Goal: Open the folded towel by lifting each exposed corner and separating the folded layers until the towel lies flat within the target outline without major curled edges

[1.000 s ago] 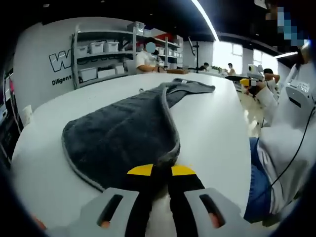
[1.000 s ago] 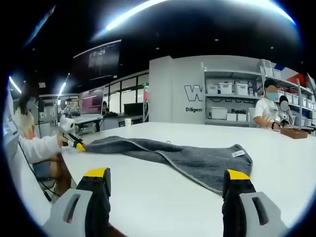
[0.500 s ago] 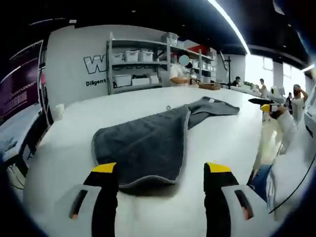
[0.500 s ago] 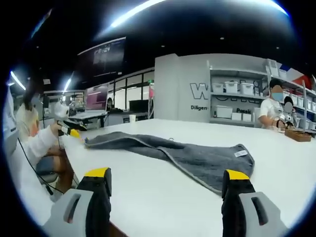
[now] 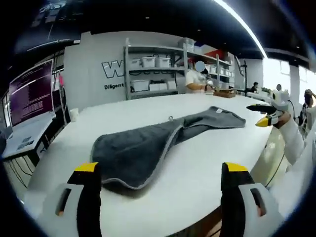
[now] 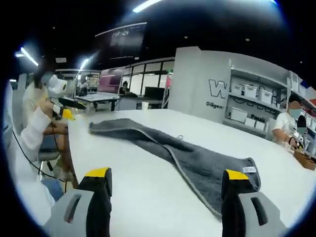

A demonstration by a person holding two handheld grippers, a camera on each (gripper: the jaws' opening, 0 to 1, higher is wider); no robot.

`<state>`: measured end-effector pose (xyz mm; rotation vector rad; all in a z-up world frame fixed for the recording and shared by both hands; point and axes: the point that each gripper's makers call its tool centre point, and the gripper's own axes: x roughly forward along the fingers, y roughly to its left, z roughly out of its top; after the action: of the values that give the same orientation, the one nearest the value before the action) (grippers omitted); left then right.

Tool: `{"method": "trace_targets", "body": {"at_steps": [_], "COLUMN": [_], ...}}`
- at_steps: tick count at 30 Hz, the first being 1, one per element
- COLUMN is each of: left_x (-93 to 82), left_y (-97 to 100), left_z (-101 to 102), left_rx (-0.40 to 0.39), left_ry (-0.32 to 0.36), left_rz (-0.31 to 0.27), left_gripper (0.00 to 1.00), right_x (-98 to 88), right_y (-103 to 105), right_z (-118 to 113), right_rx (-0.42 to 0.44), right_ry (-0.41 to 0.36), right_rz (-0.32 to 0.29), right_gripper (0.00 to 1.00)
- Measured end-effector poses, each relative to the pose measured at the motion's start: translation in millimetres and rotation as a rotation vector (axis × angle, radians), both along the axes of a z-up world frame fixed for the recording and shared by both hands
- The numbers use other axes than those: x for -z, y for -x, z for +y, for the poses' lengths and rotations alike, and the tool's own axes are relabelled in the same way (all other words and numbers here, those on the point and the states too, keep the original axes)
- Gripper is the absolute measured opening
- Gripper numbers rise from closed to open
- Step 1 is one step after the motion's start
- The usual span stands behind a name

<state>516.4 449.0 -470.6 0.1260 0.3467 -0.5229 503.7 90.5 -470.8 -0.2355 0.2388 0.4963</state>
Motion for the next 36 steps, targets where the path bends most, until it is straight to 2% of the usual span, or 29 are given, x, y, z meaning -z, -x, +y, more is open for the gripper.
{"method": "trace_targets", "body": {"at_steps": [5,7,11,18,20,24,27,30,33,36], "left_x": [-3.6,-4.0,-4.1,-2.6,-2.2,-2.1,-0.5,2.1,3.4,5.1], "left_y": [10.2,12.7,13.1,13.1,13.2,13.7,13.3,12.9,12.1,10.6], "left_z": [-10.8,-16.6,-20.1,-20.3,-20.6,-19.4,-17.8,-17.2,-17.0,-16.0], "left_rx": [-0.007,-0.006,0.001,-0.004,-0.001,0.001,-0.001,0.000,0.003,0.005], "left_ry": [0.032,0.031,0.028,0.013,0.017,0.025,0.033,0.039,0.046,0.052], "left_rz": [-0.022,-0.029,-0.026,-0.021,-0.021,-0.022,-0.021,-0.016,-0.015,-0.012], "left_gripper": [1.00,1.00,1.00,1.00,1.00,1.00,1.00,1.00,1.00,1.00], "right_x": [7.1,14.8,23.8,41.9,48.2,55.0,58.0,66.0,73.0,81.7], "right_y": [-24.6,-41.0,-77.8,-130.3,-139.1,-150.7,-160.0,-169.7,-175.3,-177.6], "right_z": [12.3,17.4,27.0,64.4,74.5,86.3,87.2,79.5,73.3,68.0], "right_rx": [-0.099,-0.136,-0.183,-0.270,-0.282,-0.304,-0.288,-0.255,-0.236,-0.226], "right_ry": [0.084,0.113,0.190,0.164,0.114,0.066,0.010,-0.001,0.011,0.080], "right_rz": [0.034,0.069,0.077,0.119,0.146,0.153,0.160,0.178,0.186,0.183], "right_gripper": [0.89,0.85,0.78,0.76,0.73,0.64,0.53,0.39,0.30,0.22]}}
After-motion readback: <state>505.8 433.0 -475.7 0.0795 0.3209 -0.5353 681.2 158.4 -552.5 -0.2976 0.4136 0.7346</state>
